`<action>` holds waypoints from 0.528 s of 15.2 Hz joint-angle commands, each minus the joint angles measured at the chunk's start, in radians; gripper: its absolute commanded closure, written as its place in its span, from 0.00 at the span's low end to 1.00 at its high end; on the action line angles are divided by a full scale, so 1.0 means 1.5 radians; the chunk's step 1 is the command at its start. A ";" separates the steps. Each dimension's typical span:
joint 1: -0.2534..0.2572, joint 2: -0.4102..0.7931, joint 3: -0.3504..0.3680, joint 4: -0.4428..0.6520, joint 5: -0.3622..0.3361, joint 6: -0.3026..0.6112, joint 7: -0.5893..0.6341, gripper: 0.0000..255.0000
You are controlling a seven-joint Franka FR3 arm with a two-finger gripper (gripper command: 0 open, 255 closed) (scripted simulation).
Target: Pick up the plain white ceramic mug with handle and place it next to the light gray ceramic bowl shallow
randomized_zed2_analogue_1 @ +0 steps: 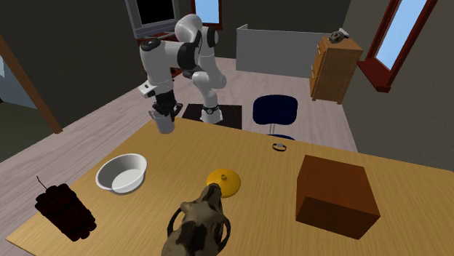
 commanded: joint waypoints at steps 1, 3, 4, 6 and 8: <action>-0.016 0.008 -0.013 0.016 -0.004 -0.006 -0.030 1.00; -0.032 0.020 -0.025 0.032 -0.007 -0.008 -0.059 1.00; -0.046 0.033 -0.036 0.049 -0.010 -0.011 -0.082 1.00; -0.046 0.032 -0.036 0.030 -0.010 0.007 -0.081 1.00; -0.046 0.032 -0.036 0.012 -0.010 0.025 -0.080 1.00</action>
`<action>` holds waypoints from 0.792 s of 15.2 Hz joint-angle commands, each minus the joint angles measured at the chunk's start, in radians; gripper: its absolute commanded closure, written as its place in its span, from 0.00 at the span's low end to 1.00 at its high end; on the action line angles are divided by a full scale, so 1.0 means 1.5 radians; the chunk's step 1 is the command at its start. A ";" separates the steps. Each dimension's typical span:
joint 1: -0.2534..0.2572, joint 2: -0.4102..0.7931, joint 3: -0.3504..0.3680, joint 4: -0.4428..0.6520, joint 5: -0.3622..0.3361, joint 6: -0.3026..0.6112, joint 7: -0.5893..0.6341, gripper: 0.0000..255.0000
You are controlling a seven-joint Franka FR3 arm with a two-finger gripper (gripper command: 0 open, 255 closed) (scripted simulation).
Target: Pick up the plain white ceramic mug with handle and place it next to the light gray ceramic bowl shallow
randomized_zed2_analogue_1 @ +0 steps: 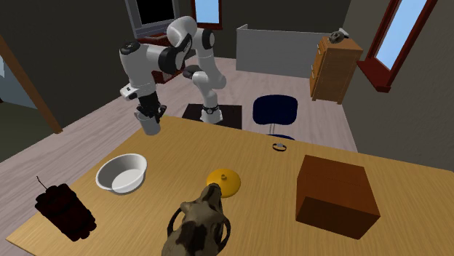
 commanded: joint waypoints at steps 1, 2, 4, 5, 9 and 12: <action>-0.001 -0.002 -0.001 -0.021 0.000 0.019 -0.001 1.00; -0.001 -0.001 -0.001 -0.029 0.000 0.028 0.000 1.00; -0.001 0.000 -0.001 -0.045 0.000 0.045 0.001 1.00; -0.001 0.001 -0.001 -0.053 -0.001 0.054 0.002 1.00; -0.002 0.006 -0.001 -0.082 -0.001 0.088 0.004 1.00; -0.002 0.011 -0.001 -0.103 -0.002 0.113 0.006 1.00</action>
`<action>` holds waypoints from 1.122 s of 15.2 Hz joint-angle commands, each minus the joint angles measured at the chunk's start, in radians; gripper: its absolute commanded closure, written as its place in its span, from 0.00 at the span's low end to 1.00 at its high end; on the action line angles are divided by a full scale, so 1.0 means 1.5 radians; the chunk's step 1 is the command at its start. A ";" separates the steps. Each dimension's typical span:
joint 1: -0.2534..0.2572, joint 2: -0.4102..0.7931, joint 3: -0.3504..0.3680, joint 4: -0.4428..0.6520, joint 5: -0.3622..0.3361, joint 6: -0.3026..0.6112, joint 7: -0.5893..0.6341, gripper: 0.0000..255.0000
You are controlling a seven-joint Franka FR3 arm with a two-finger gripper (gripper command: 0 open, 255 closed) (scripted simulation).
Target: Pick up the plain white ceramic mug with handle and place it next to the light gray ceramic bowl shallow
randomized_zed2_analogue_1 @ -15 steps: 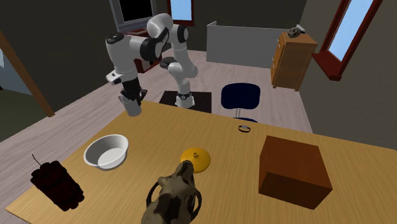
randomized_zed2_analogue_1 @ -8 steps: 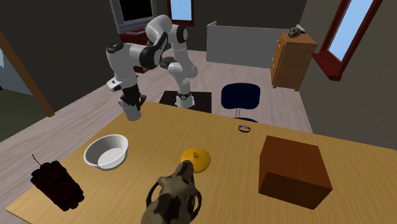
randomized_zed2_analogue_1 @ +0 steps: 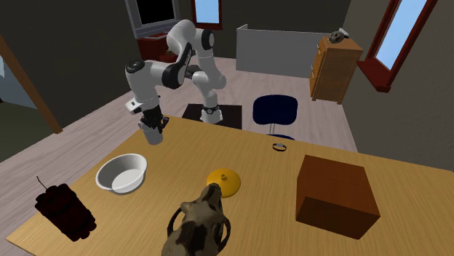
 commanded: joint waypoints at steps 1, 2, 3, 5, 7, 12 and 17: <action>0.000 0.004 0.000 -0.013 -0.001 0.018 0.002 1.00; 0.000 0.006 0.000 -0.019 -0.001 0.026 0.002 1.00; 0.000 0.009 0.000 -0.025 -0.001 0.034 0.003 1.00; 0.000 0.013 0.000 -0.037 -0.002 0.051 0.004 1.00; 0.000 0.019 0.000 -0.048 -0.003 0.067 0.005 1.00; 0.000 0.034 -0.001 -0.073 -0.005 0.107 0.009 1.00; 0.000 0.046 -0.001 -0.087 -0.006 0.133 0.011 1.00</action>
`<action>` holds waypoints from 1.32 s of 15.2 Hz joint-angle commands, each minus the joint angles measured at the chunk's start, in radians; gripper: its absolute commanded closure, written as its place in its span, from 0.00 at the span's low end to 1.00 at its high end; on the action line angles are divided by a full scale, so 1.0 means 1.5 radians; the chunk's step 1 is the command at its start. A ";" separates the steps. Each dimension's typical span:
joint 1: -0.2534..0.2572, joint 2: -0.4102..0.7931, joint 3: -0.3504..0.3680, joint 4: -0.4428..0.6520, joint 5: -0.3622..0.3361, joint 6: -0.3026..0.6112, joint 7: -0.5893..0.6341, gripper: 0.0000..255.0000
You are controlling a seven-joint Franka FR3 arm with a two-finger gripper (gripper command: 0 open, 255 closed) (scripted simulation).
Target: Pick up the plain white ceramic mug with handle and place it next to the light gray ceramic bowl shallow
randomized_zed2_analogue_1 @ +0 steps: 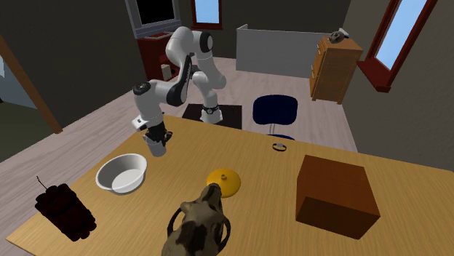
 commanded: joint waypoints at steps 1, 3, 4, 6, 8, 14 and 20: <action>0.000 0.002 0.000 -0.001 0.000 0.003 0.000 1.00; 0.000 0.002 0.000 -0.001 0.000 0.003 0.000 1.00; 0.000 0.002 0.000 -0.001 0.000 0.003 0.000 1.00; 0.000 0.002 0.000 -0.001 0.000 0.003 0.000 1.00; 0.000 0.002 0.000 -0.001 0.000 0.003 0.000 0.00; 0.002 -0.007 0.001 0.033 0.002 -0.040 -0.001 0.00; 0.003 -0.012 0.002 0.066 0.003 -0.078 -0.002 0.00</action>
